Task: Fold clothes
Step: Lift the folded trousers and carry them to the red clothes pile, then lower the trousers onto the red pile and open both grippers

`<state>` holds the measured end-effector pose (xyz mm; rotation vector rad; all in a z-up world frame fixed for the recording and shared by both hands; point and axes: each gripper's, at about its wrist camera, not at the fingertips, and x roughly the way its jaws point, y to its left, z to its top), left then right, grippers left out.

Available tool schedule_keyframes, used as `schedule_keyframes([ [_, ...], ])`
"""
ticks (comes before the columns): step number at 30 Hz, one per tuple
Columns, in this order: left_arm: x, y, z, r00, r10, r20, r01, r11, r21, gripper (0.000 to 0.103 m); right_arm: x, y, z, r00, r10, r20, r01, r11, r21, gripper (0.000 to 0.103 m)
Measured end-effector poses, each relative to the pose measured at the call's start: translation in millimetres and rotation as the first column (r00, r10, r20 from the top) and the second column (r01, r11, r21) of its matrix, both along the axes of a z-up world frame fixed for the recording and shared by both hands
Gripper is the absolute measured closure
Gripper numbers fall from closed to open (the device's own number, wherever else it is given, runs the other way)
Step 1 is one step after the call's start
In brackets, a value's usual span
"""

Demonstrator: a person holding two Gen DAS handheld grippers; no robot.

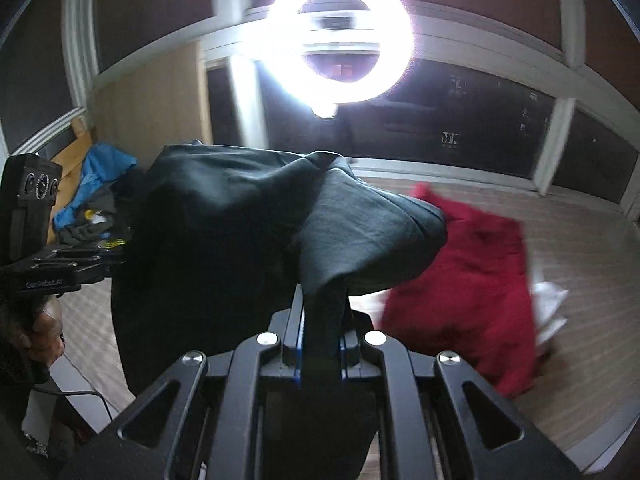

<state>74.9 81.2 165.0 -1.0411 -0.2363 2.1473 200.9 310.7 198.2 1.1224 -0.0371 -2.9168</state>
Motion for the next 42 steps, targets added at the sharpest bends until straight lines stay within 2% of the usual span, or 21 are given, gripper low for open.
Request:
schedule_keyframes([
  [5, -27, 82, 8, 1.000, -0.028, -0.013, 0.028, 1.000, -0.005, 0.096, -8, 88, 11, 1.000, -0.027, -0.012, 0.028, 0.998, 0.055, 0.091],
  [10, -63, 138, 2, 0.999, -0.038, -0.015, 0.037, 0.998, -0.053, 0.096, -39, 156, 0, 0.999, -0.044, -0.002, 0.044, 0.997, 0.059, 0.091],
  [12, -80, 154, -12, 0.999, -0.034, -0.007, 0.033, 0.994, -0.100, 0.095, -51, 178, -14, 0.999, -0.051, 0.015, 0.050, 0.997, 0.051, 0.091],
  [15, -105, 177, -50, 0.999, -0.022, 0.027, 0.027, 0.971, -0.236, 0.093, -77, 197, -52, 0.995, -0.056, 0.087, 0.051, 0.997, 0.054, 0.091],
  [17, -113, 183, -63, 0.999, -0.006, 0.032, 0.015, 0.959, -0.284, 0.089, -90, 203, -83, 0.983, -0.074, 0.169, 0.067, 0.997, 0.050, 0.086],
  [18, -115, 184, -65, 1.000, -0.003, 0.031, 0.012, 0.955, -0.296, 0.088, -93, 204, -89, 0.980, -0.084, 0.181, 0.075, 0.996, 0.056, 0.081],
  [19, -116, 182, -63, 0.999, -0.003, 0.037, 0.014, 0.956, -0.292, 0.087, -93, 204, -92, 0.979, -0.098, 0.179, 0.087, 0.994, 0.072, 0.078],
  [21, -115, 177, -58, 0.999, -0.006, 0.036, 0.017, 0.953, -0.304, 0.085, -90, 203, -92, 0.977, -0.126, 0.170, 0.107, 0.988, 0.115, 0.061],
  [23, -109, 167, -52, 1.000, 0.000, 0.028, 0.009, 0.948, -0.318, 0.086, -83, 211, -84, 0.975, -0.151, 0.163, 0.135, 0.985, 0.110, 0.054],
  [25, -104, 151, -39, 1.000, 0.015, 0.026, -0.006, 0.951, -0.309, 0.086, -73, 224, -72, 0.972, -0.181, 0.148, 0.171, 0.982, 0.080, 0.054],
  [28, -95, 140, -7, 1.000, 0.019, -0.017, -0.024, 0.958, -0.285, 0.090, -47, 251, -41, 0.969, -0.236, 0.067, 0.239, 0.971, -0.031, 0.054],
  [29, -95, 141, 5, 0.999, 0.012, -0.041, -0.023, 0.962, -0.273, 0.090, -42, 257, -32, 0.968, -0.248, 0.041, 0.250, 0.967, -0.058, 0.054],
  [32, -102, 168, 28, 0.996, -0.035, -0.086, 0.014, 0.972, -0.236, 0.090, -61, 259, -14, 0.977, -0.213, -0.018, 0.212, 0.975, -0.065, 0.054],
  [35, -124, 203, 21, 0.993, -0.078, -0.088, 0.056, 0.973, -0.223, 0.087, -99, 252, -19, 0.989, -0.146, -0.039, 0.139, 0.981, -0.135, 0.054],
  [37, -140, 209, -3, 0.997, -0.040, -0.059, 0.023, 0.966, -0.259, 0.085, -132, 254, -40, 0.992, -0.127, -0.010, 0.123, 0.972, -0.201, 0.054],
  [38, -149, 211, -16, 0.999, -0.011, -0.043, -0.002, 0.959, -0.283, 0.085, -144, 255, -53, 0.991, -0.128, 0.023, 0.130, 0.971, -0.201, 0.054],
  [40, -168, 213, -43, 0.999, 0.048, -0.014, -0.050, 0.942, -0.332, 0.086, -167, 262, -88, 0.961, -0.214, 0.173, 0.237, 0.963, -0.124, 0.054],
  [41, -174, 213, -52, 0.997, 0.074, -0.001, -0.070, 0.937, -0.343, 0.086, -164, 270, -89, 0.951, -0.244, 0.188, 0.272, 0.952, -0.140, 0.054],
  [42, -173, 206, -47, 0.996, 0.086, 0.002, -0.081, 0.943, -0.322, 0.087, -161, 279, -91, 0.940, -0.273, 0.204, 0.307, 0.939, -0.155, 0.054],
])
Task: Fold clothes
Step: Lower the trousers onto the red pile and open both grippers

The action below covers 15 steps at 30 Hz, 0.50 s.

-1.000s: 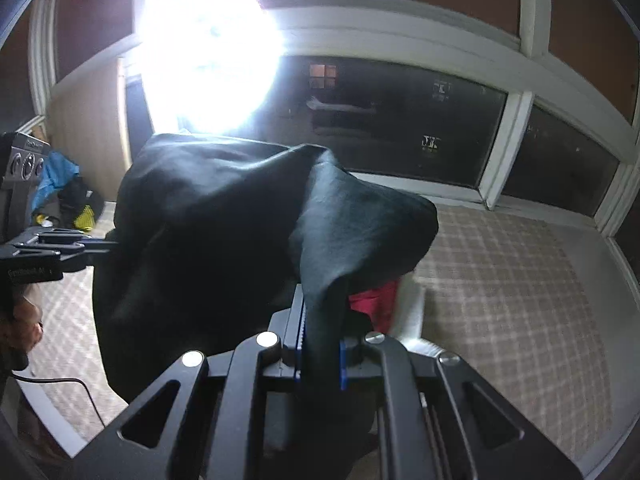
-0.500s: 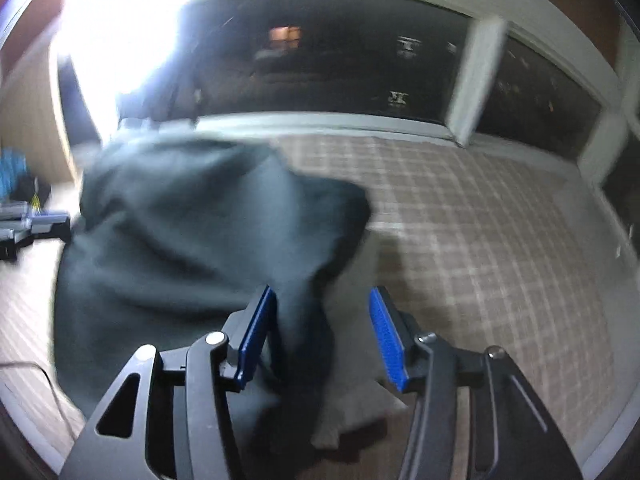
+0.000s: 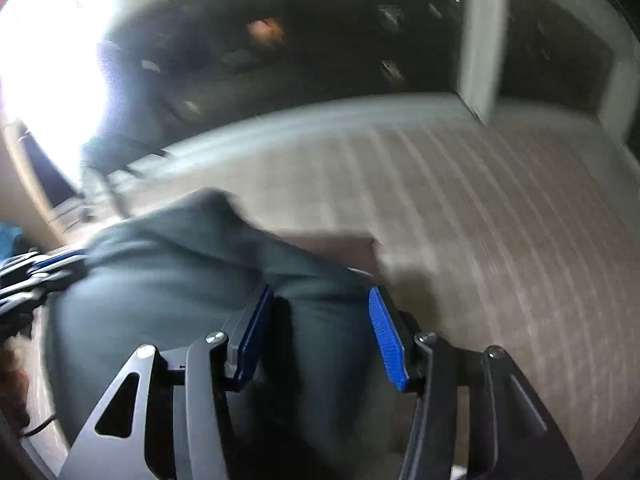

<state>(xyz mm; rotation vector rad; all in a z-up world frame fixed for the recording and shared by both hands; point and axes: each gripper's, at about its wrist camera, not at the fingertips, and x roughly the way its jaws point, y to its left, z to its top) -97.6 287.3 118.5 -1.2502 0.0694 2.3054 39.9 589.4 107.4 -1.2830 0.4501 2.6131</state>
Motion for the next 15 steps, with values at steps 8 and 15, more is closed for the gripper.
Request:
schedule_keyframes([
  [8, 112, -7, 61, 0.971, -0.201, -0.128, 0.204, 0.979, 0.009, 0.086, 100, -62, 63, 0.985, 0.113, -0.129, -0.104, 0.991, 0.080, 0.054],
  [15, 150, -2, -12, 0.969, -0.225, 0.102, 0.229, 0.973, -0.025, 0.085, 169, -103, -8, 0.990, 0.086, 0.114, -0.091, 0.995, 0.034, 0.054],
])
